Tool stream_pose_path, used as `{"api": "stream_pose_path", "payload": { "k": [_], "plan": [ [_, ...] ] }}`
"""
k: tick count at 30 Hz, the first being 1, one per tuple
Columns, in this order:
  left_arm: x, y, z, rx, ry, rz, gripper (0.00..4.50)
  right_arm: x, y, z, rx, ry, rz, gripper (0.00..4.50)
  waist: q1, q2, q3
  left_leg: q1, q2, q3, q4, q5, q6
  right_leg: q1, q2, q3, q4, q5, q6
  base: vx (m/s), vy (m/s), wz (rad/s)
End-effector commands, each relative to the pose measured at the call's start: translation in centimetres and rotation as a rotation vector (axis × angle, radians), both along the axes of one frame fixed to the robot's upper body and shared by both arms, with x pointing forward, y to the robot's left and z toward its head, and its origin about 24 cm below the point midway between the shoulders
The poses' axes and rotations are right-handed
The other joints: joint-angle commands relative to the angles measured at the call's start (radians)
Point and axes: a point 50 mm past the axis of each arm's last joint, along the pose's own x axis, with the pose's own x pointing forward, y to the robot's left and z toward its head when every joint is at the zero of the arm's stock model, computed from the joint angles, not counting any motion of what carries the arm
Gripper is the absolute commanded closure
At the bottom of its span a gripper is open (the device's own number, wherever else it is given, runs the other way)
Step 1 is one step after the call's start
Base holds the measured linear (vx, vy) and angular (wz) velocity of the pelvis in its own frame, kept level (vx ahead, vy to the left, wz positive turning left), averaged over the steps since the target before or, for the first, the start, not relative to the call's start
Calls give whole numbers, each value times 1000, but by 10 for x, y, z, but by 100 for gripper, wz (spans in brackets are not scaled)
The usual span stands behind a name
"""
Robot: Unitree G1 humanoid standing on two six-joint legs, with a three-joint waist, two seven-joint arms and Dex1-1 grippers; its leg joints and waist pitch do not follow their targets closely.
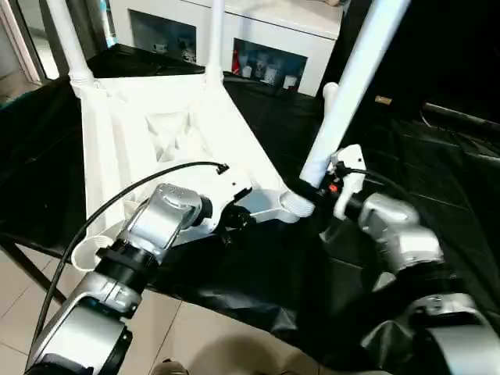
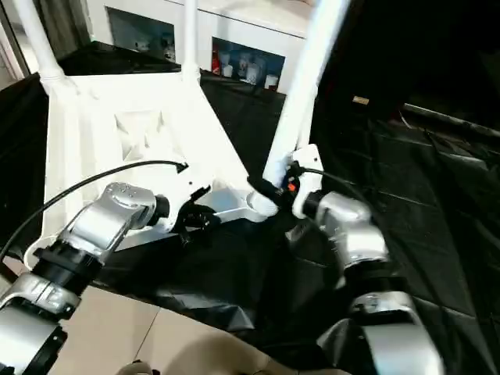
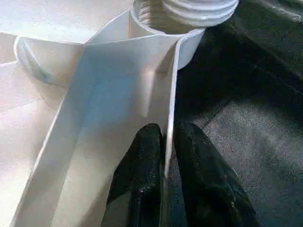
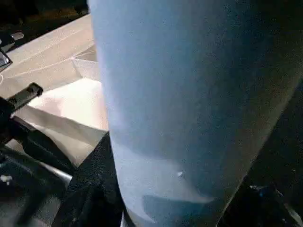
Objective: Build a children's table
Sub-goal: Insert table leg to table base
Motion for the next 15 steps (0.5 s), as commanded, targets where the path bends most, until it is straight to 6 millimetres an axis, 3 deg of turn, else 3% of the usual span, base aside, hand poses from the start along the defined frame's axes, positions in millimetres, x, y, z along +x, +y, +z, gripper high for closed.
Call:
{"api": "stream_pose_path", "payload": {
  "k": [1,4,8,15],
  "plan": [
    [-5,-5,-5,-7,26,-32,421,2,-5,8,-11,-19,-1,260,1,20,-77,0,23,-1,-60,-97,21,76,-70,59,-66,-102,-192,0,0,0],
    [-7,-5,-4,-30,28,-62,447,4,-6,9,-13,-18,-8,260,1,20,-78,1,23,-1,-60,-90,20,75,-71,59,-65,-96,-192,0,0,0],
    [-13,-4,-6,-36,37,-121,450,5,-5,8,-20,-7,-3,260,-1,20,-77,2,24,-1,-61,-87,22,74,-70,59,-63,-82,-199,0,0,0],
    [-19,-3,-10,-29,45,-165,450,3,3,3,-25,41,56,260,0,20,-73,6,26,0,-64,-135,10,69,-71,59,-71,-159,-184,0,0,0]
  ]
}}
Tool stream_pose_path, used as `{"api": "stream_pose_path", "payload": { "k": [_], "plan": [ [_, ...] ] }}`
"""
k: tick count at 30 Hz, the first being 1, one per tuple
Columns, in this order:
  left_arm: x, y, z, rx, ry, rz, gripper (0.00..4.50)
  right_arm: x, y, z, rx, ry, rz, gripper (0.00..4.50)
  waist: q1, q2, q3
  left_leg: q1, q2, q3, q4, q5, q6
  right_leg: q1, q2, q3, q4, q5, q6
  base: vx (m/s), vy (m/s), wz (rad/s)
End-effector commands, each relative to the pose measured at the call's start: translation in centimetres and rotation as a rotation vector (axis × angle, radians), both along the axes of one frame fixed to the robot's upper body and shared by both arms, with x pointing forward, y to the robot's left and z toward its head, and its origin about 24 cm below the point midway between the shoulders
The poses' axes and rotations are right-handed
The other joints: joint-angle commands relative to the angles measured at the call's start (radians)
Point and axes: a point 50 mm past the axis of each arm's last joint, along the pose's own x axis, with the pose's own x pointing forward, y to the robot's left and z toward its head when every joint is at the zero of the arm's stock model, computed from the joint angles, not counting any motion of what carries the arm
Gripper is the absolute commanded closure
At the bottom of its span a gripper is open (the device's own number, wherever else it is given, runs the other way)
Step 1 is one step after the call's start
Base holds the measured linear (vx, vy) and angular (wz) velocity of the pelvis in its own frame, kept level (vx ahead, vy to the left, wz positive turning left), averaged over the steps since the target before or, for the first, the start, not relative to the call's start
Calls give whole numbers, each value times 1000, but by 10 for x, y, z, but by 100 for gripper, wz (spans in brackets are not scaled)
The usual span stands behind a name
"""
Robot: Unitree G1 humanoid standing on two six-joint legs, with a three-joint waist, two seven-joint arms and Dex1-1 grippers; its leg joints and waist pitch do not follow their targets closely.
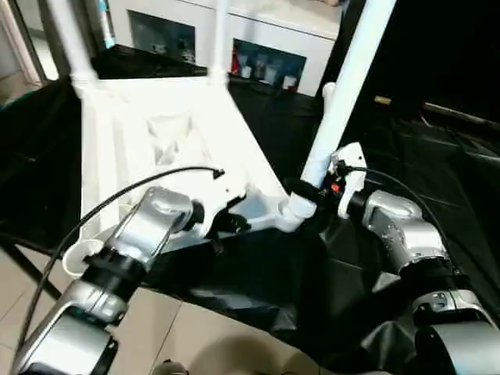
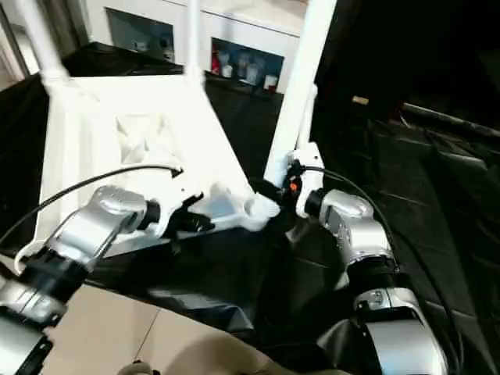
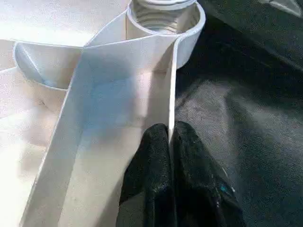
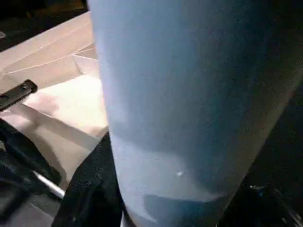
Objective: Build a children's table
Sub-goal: Insert table leg to table base
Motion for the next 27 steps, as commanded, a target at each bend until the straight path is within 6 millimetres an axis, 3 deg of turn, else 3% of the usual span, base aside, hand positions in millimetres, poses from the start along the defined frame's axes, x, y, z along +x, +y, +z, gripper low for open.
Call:
{"api": "stream_pose_path", "payload": {
  "k": [1,5,12,23,27],
  "plan": [
    [-7,-9,-8,-14,38,-49,450,0,0,0,-20,23,26,260,-1,19,-72,2,26,-1,-65,-132,7,69,-71,59,-71,-167,-178,0,0,0],
    [-4,-7,-9,-1,13,-28,450,-3,3,-6,-52,58,58,260,-2,18,-72,3,26,-2,-65,-134,6,68,-72,59,-73,-185,-168,0,0,0],
    [0,-6,-7,10,-10,-14,450,-4,1,-9,-79,91,71,260,-1,17,-67,5,27,-5,-69,-185,-8,64,-75,58,-89,-311,-129,0,0,0],
    [1,-7,-7,1,-25,-11,450,-7,-6,-30,27,150,-61,260,0,20,-70,10,28,-2,-67,-168,-2,62,-76,60,-83,-249,-157,0,0,0],
    [3,-6,-6,-1,-35,-6,450,-12,-11,-40,113,170,-129,260,0,23,-68,6,28,-5,-70,-184,-4,64,-78,58,-87,-287,-144,0,0,0]
  ]
}}
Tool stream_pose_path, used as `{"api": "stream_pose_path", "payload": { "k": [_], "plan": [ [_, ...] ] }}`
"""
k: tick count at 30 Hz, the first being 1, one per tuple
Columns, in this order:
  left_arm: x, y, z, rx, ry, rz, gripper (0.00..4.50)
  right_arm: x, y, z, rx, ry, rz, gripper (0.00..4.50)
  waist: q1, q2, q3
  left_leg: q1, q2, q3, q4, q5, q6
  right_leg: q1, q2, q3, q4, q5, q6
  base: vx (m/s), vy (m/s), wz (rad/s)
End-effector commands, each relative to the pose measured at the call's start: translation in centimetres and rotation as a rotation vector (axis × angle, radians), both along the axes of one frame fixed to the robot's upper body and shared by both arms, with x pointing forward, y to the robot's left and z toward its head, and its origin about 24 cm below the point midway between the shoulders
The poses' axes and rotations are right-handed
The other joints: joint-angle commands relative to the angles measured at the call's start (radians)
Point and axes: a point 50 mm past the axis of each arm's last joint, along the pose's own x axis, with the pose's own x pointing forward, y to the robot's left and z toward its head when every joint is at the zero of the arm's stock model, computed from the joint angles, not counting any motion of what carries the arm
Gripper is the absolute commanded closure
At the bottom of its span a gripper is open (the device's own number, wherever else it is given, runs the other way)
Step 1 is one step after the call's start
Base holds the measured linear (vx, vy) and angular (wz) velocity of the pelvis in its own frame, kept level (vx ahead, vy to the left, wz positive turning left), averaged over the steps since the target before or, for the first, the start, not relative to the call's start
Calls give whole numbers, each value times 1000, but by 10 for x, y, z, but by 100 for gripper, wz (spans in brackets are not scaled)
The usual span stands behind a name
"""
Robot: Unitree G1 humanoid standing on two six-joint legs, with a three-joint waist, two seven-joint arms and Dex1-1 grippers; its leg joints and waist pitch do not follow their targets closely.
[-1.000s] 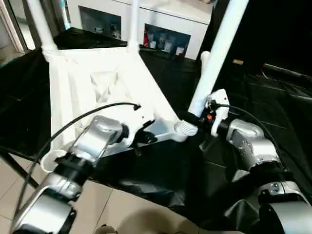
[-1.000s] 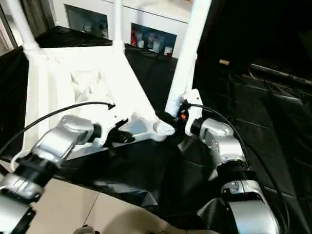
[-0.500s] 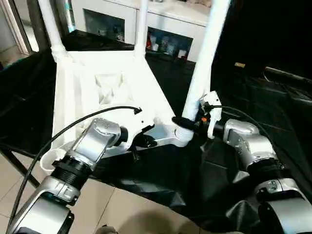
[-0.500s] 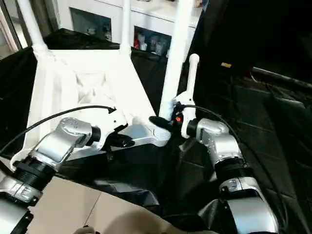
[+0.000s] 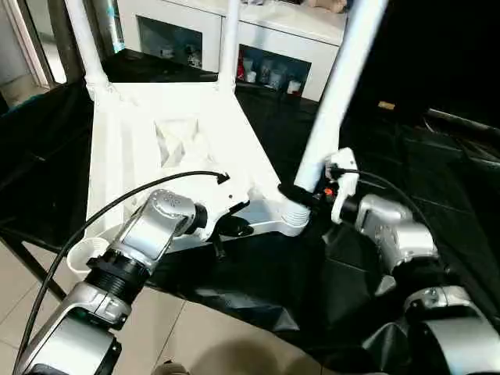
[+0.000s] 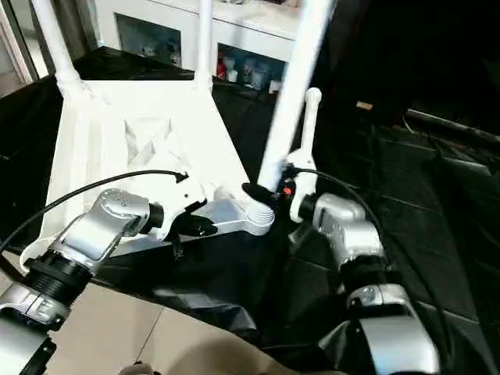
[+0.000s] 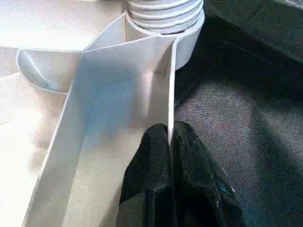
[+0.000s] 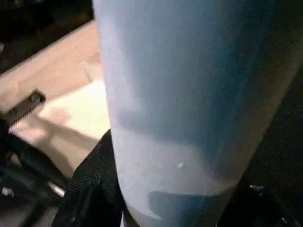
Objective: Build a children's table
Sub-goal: Insert table leg to table base
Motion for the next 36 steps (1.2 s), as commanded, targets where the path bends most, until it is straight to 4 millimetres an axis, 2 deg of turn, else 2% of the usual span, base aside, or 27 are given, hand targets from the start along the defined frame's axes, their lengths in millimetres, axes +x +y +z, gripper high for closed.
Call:
{"api": "stream_pose_path", "payload": {
  "k": [1,5,6,8,10,13,17,20,26,32,34,35,36],
  "plan": [
    [1,-3,-1,-17,1,6,450,-9,-14,-22,-6,94,-67,260,-1,20,-67,3,29,-4,-71,-192,-5,51,-77,57,-88,-295,-145,0,0,0],
    [2,-3,0,-20,-4,8,450,-13,-18,-28,76,105,-122,260,-1,21,-68,3,29,-4,-71,-192,-4,52,-77,58,-87,-284,-150,0,0,0],
    [2,-3,0,-20,-7,10,450,-16,-20,-32,99,107,-150,260,0,25,-69,4,30,-4,-71,-186,-3,51,-78,59,-85,-267,-157,0,0,0],
    [3,-3,1,-22,-11,12,450,-21,-23,-39,121,113,-185,260,0,23,-69,2,30,-3,-71,-183,0,52,-77,58,-84,-253,-161,0,0,0],
    [4,-4,1,-23,-13,14,450,-24,-23,-43,129,114,-200,261,1,24,-68,6,30,-3,-71,-199,2,49,-78,57,-88,-275,-160,0,0,0],
    [5,-4,1,-22,-19,16,450,-35,-19,-55,124,114,-216,261,2,27,-66,3,30,-4,-74,-207,3,50,-79,58,-92,-301,-148,0,0,0],
    [5,-3,2,-19,-22,14,450,-43,-14,-63,79,106,-197,261,1,28,-68,2,31,-6,-76,-210,3,50,-79,57,-91,-309,-142,0,0,0],
    [5,-3,1,-8,-24,6,450,-45,-9,-62,17,68,-153,261,1,30,-67,2,30,-6,-78,-220,1,50,-79,58,-95,-326,-137,0,0,0],
    [2,-1,-3,34,-23,-37,450,-41,1,-51,-89,22,-12,261,-1,26,-65,1,29,-7,-80,-225,1,50,-77,58,-98,-356,-116,0,0,0],
    [-1,-2,-4,21,-11,-73,450,-40,6,-48,-130,56,103,261,-3,20,-67,0,30,-5,-79,-206,9,51,-76,59,-94,-318,-126,0,0,0],
    [-3,-3,-3,8,-7,-98,450,-42,7,-49,-143,78,173,261,-3,20,-68,-1,30,-5,-79,-201,12,52,-75,59,-90,-291,-135,0,0,0],
    [-4,-4,-3,-4,-7,-115,450,-43,7,-50,-149,89,202,261,-3,17,-68,0,30,-5,-78,-199,14,52,-75,59,-91,-287,-136,0,0,0],
    [-8,-6,-1,-34,-12,-167,450,-46,6,-52,-159,97,241,261,-1,18,-68,1,31,-5,-78,-194,16,52,-77,60,-90,-275,-140,0,0,0]
  ]
}}
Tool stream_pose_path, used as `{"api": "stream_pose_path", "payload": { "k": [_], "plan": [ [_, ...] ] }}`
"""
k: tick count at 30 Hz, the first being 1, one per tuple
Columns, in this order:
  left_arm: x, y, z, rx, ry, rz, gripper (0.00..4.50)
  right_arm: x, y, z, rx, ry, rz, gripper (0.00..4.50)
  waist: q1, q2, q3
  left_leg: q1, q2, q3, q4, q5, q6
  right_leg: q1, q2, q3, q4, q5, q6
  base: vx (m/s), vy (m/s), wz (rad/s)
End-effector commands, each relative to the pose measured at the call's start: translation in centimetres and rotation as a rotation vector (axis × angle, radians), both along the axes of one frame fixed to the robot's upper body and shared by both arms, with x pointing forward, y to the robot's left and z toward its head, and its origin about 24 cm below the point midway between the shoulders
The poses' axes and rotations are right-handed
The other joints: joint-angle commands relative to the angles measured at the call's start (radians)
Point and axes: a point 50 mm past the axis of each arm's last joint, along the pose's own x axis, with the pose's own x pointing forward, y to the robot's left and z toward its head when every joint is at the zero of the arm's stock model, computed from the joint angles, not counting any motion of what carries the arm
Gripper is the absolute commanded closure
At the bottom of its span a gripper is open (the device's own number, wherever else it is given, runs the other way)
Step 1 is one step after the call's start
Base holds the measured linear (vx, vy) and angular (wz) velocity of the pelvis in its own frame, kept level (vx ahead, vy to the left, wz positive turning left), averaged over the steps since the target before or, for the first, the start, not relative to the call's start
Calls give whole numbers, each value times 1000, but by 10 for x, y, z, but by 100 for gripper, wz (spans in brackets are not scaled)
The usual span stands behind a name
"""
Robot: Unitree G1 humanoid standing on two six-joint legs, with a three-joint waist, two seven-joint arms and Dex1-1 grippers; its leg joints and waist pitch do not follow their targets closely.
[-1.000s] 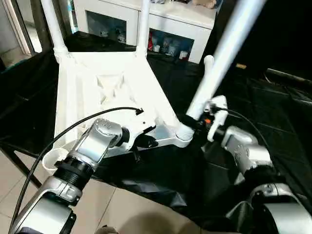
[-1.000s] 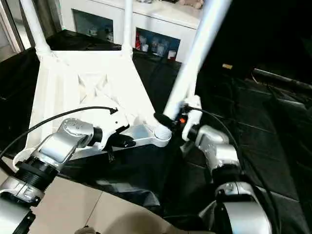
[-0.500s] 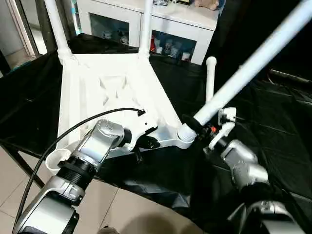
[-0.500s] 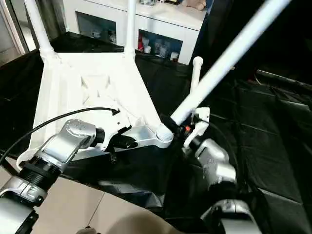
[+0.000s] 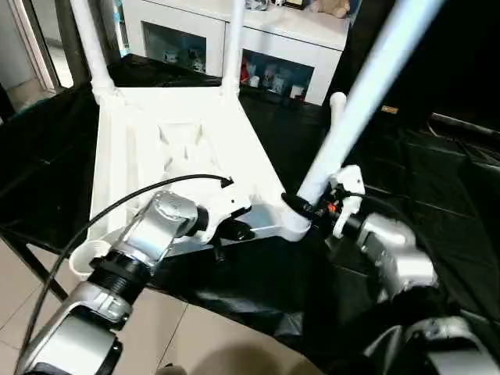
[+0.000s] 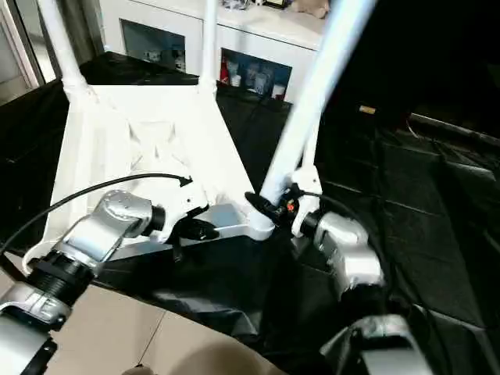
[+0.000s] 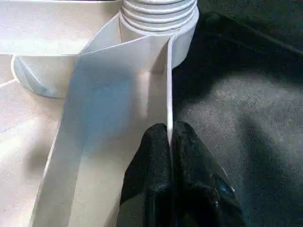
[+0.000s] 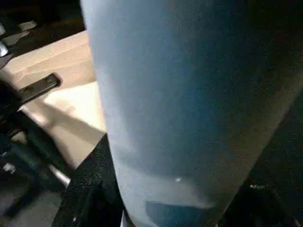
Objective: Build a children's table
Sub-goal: Insert table leg to table base
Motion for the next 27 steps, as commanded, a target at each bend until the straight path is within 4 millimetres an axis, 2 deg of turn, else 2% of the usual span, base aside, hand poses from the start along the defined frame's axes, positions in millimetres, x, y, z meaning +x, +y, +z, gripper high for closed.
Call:
{"api": "stream_pose_path", "payload": {
  "k": [1,2,6,11,16,18,19,21,22,24,25,27],
  "plan": [
    [-6,-9,3,-55,-11,-81,450,-25,5,-42,-71,217,115,261,-1,13,-51,-2,31,-5,-74,-198,16,49,-77,59,-85,-264,-151,0,0,0],
    [-9,-10,3,-66,-7,-112,450,-26,4,-43,-73,220,137,261,-2,10,-51,-1,31,-4,-73,-199,18,48,-77,60,-86,-265,-150,0,0,0],
    [-12,-8,2,-53,-6,-158,450,-32,2,-43,-62,225,195,261,-1,10,-51,3,33,-5,-76,-224,14,45,-78,60,-90,-305,-141,0,0,0],
    [-13,-5,3,-53,8,-197,450,-39,-1,-43,-51,239,263,261,2,17,-49,12,35,-6,-78,-267,8,38,-78,61,-96,-336,-142,0,0,0],
    [-8,-2,4,-36,-6,-154,450,-35,-4,-46,-60,238,200,261,-2,15,-49,11,36,-9,-82,-284,-3,42,-81,59,-98,-357,-142,0,0,0],
    [-1,-3,4,-40,-25,-79,450,-27,-7,-50,-99,231,83,261,-6,16,-44,11,35,-9,-85,-303,-6,38,-81,58,-104,-403,-132,0,0,0],
    [0,-3,4,-40,-33,-63,450,-25,-8,-51,-109,233,46,261,-9,13,-40,15,33,-12,-86,-338,-15,37,-83,54,-112,-481,-113,0,0,0],
    [4,-3,5,-37,-46,-30,450,-20,-10,-52,-131,235,-27,261,-11,12,-39,19,31,-15,-85,-358,-20,35,-88,53,-122,-552,-88,0,0,0],
    [6,-4,6,-35,-52,0,450,-16,-12,-53,-147,236,-85,261,-15,11,-40,22,30,-19,-84,-374,-25,33,-89,48,-128,-611,-64,0,0,0],
    [12,-5,8,-44,-64,84,450,-7,-12,-53,-153,237,-198,261,-22,8,-39,20,28,-23,-84,-388,-25,32,-90,42,-136,-649,-45,-27,1,-4],
    [14,-6,8,-49,-63,115,450,-4,-12,-52,-151,238,-229,261,-25,10,-39,21,28,-23,-83,-396,-28,30,-90,40,-136,-658,-42,0,0,0],
    [20,-10,10,-74,-40,235,450,7,-7,-50,-143,249,-365,261,-37,11,-40,26,25,-28,-78,-427,-33,26,-90,27,-145,-692,-32,0,0,0]
  ]
}}
